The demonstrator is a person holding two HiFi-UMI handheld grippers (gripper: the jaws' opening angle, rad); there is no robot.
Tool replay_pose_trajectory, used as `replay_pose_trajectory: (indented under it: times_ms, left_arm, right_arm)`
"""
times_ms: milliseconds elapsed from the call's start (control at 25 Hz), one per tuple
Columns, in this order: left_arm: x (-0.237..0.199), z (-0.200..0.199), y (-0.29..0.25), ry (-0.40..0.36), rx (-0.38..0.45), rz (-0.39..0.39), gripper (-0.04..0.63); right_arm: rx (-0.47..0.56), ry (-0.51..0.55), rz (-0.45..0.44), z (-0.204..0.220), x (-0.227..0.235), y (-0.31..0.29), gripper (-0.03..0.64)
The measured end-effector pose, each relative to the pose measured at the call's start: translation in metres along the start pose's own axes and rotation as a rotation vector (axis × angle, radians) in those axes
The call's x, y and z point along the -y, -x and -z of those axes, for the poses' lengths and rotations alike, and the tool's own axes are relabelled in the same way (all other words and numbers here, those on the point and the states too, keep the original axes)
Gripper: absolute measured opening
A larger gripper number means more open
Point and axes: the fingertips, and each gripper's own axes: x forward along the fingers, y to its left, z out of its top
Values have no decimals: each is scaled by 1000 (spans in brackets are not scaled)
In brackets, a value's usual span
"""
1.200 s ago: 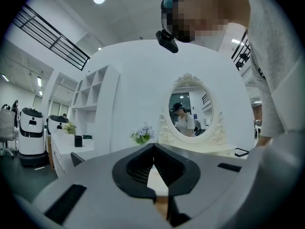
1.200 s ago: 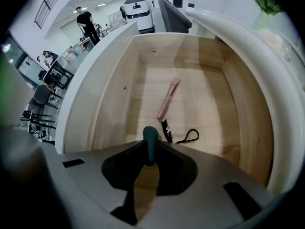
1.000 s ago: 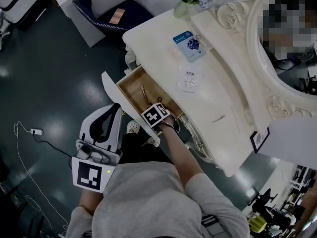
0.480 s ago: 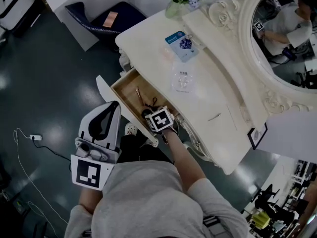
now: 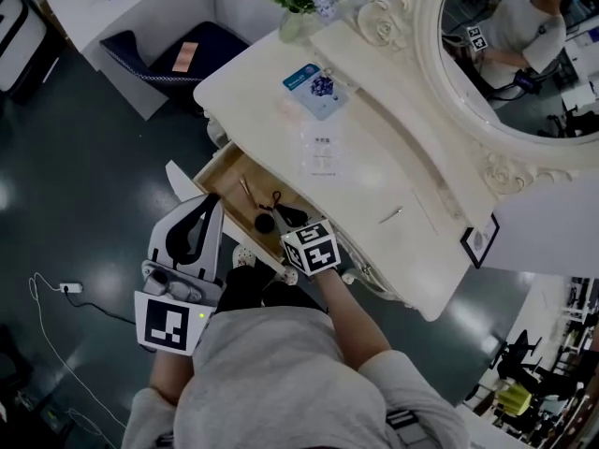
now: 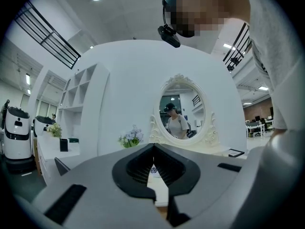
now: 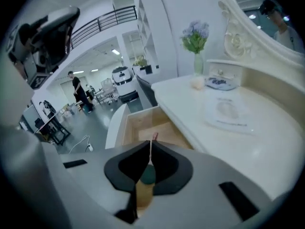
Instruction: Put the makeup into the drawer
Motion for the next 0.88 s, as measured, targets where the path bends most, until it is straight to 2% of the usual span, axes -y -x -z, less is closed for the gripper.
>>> replay_pose_trajectory:
  times_ms: [160, 320, 560, 880]
  left_arm:
    - [10, -5, -10, -9, 11, 37, 14]
    - [21, -8, -21, -17, 23, 80, 14]
    - [39, -16, -33, -27, 38, 138, 14]
    - [58, -22, -42, -25, 38, 188, 14]
  right_arm:
    - [171, -45, 44, -28, 8, 37, 28]
    - [293, -62, 97, -48, 17, 71, 28]
    - [424, -75, 170, -67, 28, 122, 28]
    - [568, -53, 214, -89, 27, 179, 28]
